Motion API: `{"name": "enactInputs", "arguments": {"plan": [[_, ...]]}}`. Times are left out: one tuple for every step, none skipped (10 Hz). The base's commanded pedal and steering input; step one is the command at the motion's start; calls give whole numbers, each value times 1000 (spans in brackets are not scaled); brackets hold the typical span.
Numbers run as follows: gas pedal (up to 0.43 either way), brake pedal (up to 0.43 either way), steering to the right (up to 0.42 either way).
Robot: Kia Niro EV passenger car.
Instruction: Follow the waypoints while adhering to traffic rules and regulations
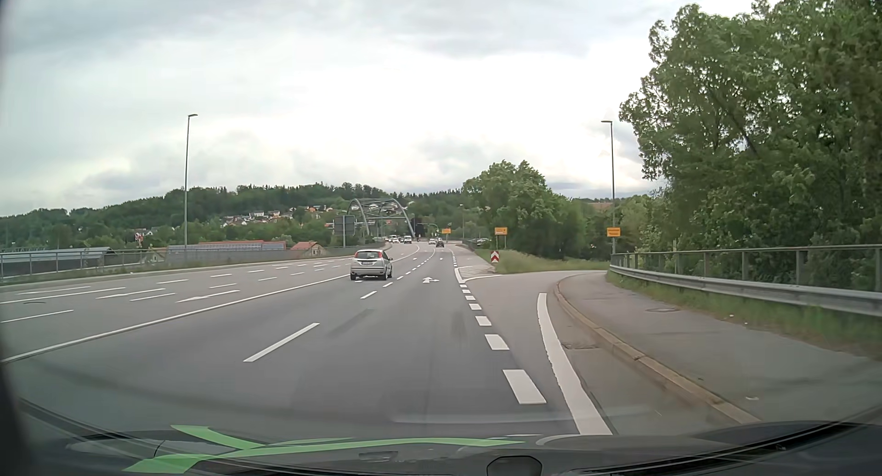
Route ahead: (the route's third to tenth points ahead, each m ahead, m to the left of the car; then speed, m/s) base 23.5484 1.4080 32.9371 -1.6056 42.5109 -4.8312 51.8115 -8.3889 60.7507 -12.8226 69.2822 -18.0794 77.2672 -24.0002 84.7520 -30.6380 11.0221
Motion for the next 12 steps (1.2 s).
{"name": "enactInputs", "arguments": {"plan": [[0, 24, 16], [0, 24, 17], [0, 24, 18], [0, 24, 20], [0, 24, 20], [0, 24, 20], [0, 24, 20], [0, 24, 21], [0, 24, 23], [0, 24, 26], [0, 24, 28], [0, 24, 29]]}}
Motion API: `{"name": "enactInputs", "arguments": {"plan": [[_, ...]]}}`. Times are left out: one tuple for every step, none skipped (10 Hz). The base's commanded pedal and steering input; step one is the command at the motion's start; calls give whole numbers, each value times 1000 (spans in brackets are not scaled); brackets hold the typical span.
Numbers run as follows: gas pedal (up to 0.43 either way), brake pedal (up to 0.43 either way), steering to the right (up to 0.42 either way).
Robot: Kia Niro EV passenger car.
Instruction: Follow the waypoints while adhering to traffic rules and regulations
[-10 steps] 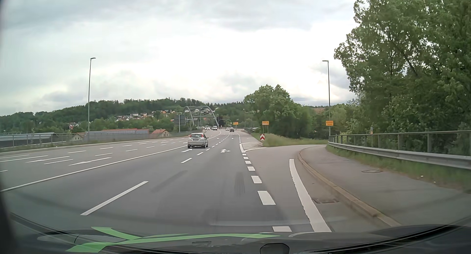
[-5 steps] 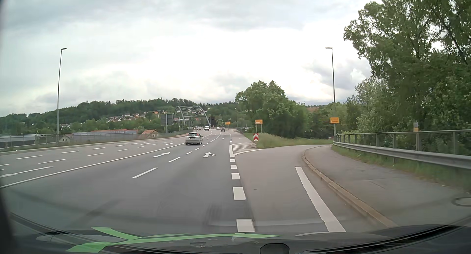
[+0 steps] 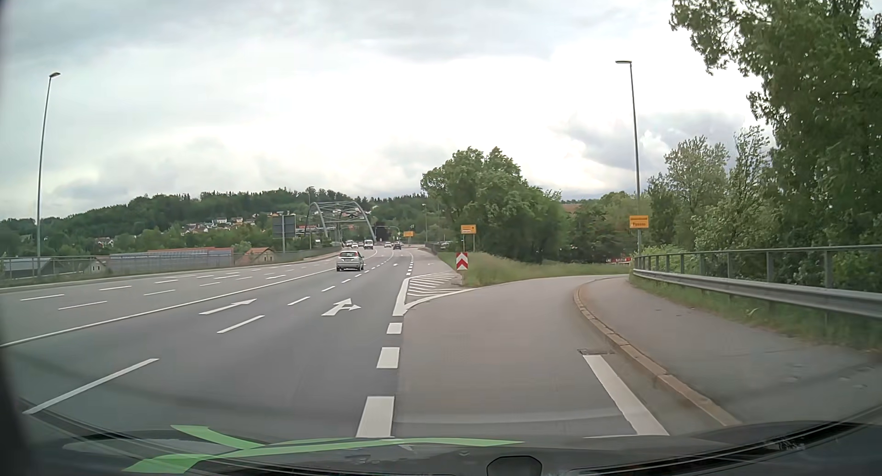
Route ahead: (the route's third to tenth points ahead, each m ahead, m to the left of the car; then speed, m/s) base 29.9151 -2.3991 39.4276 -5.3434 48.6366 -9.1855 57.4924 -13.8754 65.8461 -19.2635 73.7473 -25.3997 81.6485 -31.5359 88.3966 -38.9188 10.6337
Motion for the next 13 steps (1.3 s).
{"name": "enactInputs", "arguments": {"plan": [[0, 24, 29], [0, 24, 29], [0, 24, 30], [0, 18, 31], [0, 18, 33], [0, 18, 34], [0, 18, 34], [0, 18, 33], [0, 18, 32], [0, 18, 30], [0, 18, 30], [0, 18, 30], [0, 18, 30]]}}
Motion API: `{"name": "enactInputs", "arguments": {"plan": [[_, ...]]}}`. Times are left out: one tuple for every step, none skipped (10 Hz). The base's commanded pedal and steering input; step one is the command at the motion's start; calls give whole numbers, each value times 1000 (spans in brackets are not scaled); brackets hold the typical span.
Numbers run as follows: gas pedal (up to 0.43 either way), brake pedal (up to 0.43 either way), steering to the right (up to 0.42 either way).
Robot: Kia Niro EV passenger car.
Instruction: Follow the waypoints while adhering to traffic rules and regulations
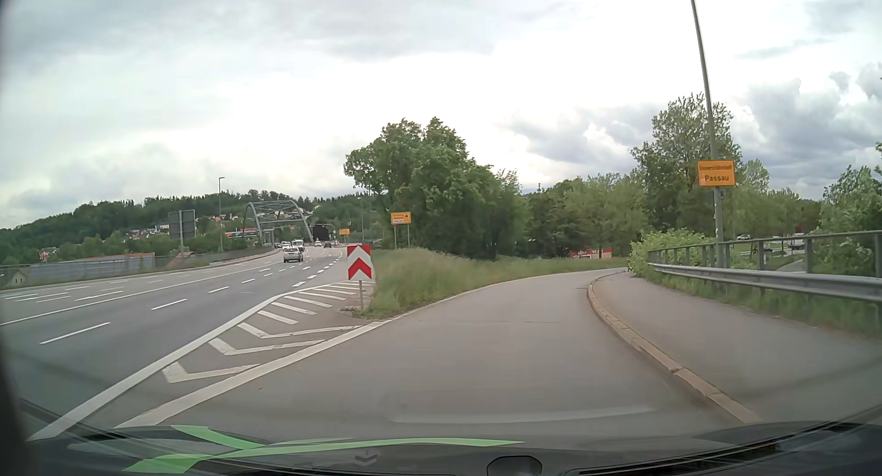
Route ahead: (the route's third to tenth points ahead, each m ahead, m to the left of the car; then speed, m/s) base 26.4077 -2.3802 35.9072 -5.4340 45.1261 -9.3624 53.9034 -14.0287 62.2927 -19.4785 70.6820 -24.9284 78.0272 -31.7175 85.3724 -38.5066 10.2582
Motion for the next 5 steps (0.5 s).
{"name": "enactInputs", "arguments": {"plan": [[0, 18, 30], [0, 18, 31], [0, 12, 33], [0, 6, 32], [0, 6, 33]]}}
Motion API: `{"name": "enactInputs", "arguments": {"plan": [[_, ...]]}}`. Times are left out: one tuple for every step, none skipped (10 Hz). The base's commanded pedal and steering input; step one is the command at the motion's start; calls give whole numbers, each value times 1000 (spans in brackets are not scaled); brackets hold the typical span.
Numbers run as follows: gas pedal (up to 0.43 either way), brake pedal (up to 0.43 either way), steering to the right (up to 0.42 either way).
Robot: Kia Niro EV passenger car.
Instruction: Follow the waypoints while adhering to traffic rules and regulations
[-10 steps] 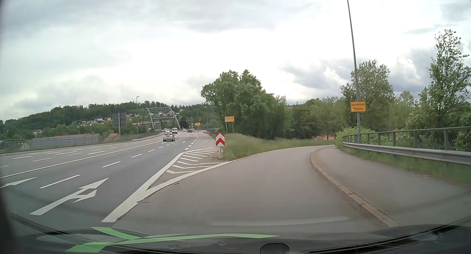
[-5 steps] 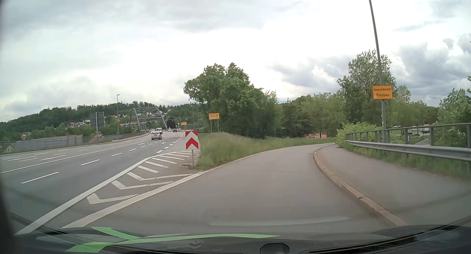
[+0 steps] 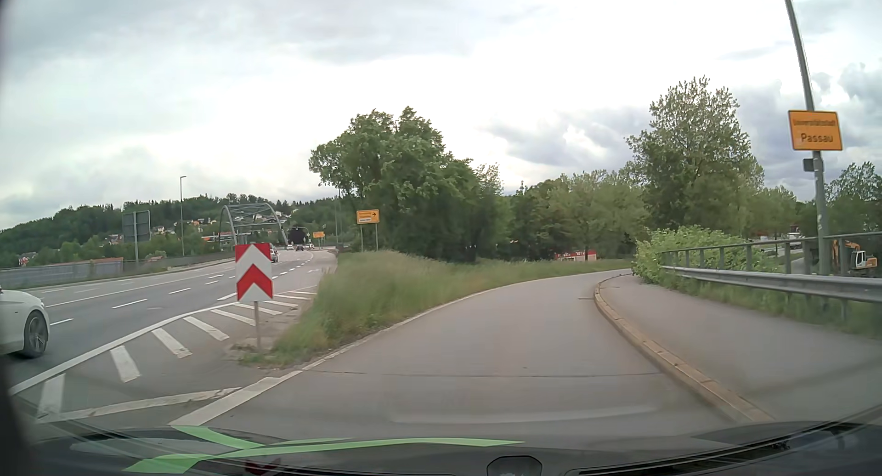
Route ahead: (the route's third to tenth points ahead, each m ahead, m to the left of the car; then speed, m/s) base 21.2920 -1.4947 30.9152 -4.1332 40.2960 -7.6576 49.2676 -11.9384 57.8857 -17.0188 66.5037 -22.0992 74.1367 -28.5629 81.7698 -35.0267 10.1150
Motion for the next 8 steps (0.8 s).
{"name": "enactInputs", "arguments": {"plan": [[0, 6, 33], [0, 6, 36], [0, 6, 38], [0, 6, 38], [0, 0, 38], [0, 0, 38], [0, 0, 38], [0, 0, 38]]}}
